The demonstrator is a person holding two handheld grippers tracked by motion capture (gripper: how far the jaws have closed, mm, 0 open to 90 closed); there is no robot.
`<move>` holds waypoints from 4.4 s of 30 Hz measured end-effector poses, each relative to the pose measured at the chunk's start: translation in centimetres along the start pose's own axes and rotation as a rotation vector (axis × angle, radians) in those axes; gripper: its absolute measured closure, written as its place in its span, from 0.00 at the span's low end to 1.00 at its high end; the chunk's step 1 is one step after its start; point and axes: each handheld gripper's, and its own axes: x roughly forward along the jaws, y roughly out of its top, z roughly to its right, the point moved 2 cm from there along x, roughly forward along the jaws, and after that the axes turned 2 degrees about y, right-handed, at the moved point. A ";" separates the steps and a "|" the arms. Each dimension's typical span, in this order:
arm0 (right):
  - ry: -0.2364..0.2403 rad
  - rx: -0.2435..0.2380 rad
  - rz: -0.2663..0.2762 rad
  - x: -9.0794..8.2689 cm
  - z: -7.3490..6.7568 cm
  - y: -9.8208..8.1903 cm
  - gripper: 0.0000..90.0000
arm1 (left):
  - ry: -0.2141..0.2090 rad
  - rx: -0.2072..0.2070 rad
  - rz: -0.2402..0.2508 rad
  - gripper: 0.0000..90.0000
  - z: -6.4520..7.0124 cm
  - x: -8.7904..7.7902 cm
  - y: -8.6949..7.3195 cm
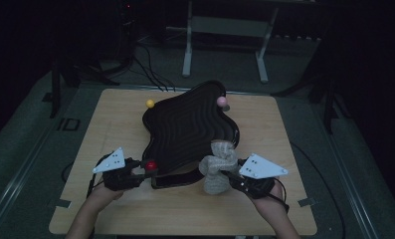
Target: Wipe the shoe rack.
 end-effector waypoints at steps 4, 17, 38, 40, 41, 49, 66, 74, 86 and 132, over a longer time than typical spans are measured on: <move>0.013 0.018 0.002 0.5 0.0 -0.4 0.74 | -0.004 0.002 0.001 0.67 0.0 0.0 0.0; 0.077 0.012 -0.002 2.5 -0.9 -0.4 0.73 | -0.008 0.001 0.000 0.67 0.0 0.1 0.0; 0.131 -0.022 0.001 5.0 -2.4 1.9 0.73 | -0.006 0.002 0.003 0.67 0.0 0.1 0.0; 0.124 -0.011 0.023 4.7 -2.0 2.3 0.73 | -0.008 0.000 0.006 0.67 0.0 0.1 -0.1; 0.115 -0.007 0.030 4.5 -1.9 2.6 0.73 | -0.008 0.002 0.005 0.67 0.0 0.1 -0.1; 0.026 -0.035 0.165 0.5 -0.8 5.5 0.73 | -0.001 -0.001 0.002 0.67 0.1 0.1 0.0; 0.083 -0.100 -0.008 4.9 -3.0 0.7 0.73 | -0.002 0.002 -0.005 0.67 0.1 0.0 0.0; 0.040 -0.033 0.032 4.9 -2.0 1.8 0.73 | -0.009 0.000 -0.002 0.67 0.0 0.1 0.0; 0.055 -0.048 0.018 6.4 -3.4 1.7 0.74 | -0.006 0.001 -0.004 0.67 0.1 0.1 0.0; -0.044 0.150 0.009 11.3 5.7 -8.0 0.74 | 0.003 0.000 0.010 0.67 0.0 0.2 -0.1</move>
